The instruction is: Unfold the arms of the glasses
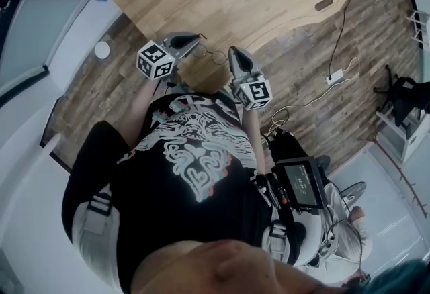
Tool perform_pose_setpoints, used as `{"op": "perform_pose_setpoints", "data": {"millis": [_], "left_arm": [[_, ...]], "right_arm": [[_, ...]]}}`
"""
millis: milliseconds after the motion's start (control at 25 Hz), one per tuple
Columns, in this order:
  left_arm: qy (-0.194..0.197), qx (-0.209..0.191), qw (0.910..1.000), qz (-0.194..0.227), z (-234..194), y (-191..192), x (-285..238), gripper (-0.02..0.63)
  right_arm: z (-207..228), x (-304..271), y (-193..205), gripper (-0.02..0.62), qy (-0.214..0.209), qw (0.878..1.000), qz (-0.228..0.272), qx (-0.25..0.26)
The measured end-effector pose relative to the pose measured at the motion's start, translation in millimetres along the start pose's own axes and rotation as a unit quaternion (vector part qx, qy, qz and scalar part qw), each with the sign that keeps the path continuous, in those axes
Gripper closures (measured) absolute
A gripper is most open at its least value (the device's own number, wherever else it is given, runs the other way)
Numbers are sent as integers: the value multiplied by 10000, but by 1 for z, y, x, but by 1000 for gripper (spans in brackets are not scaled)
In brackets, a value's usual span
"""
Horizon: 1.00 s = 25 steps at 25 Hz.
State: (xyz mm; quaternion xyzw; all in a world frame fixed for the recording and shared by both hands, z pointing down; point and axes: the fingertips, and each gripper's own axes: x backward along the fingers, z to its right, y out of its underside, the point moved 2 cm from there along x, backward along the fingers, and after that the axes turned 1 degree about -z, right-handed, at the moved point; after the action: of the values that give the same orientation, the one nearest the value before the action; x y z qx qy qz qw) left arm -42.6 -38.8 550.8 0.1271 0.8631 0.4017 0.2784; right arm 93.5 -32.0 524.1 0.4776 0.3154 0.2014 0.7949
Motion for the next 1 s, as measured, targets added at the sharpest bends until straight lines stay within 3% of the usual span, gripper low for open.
{"op": "perform_pose_setpoints", "data": {"millis": [200,400,1000], "left_arm": [[34,724,9974,-25,1,3,-2,615],[139,1157,9932,-46,-1,-6,-4,615],[251,1161,9927,-194,-5,-4,-5,615]], "right_arm": [[3,1,-5,595,-137,9991,-201,-350],[11,2,-12,595,-91,9969,-235,-740],[7,-3,-11,595,-52,9969,-385,-684]]}}
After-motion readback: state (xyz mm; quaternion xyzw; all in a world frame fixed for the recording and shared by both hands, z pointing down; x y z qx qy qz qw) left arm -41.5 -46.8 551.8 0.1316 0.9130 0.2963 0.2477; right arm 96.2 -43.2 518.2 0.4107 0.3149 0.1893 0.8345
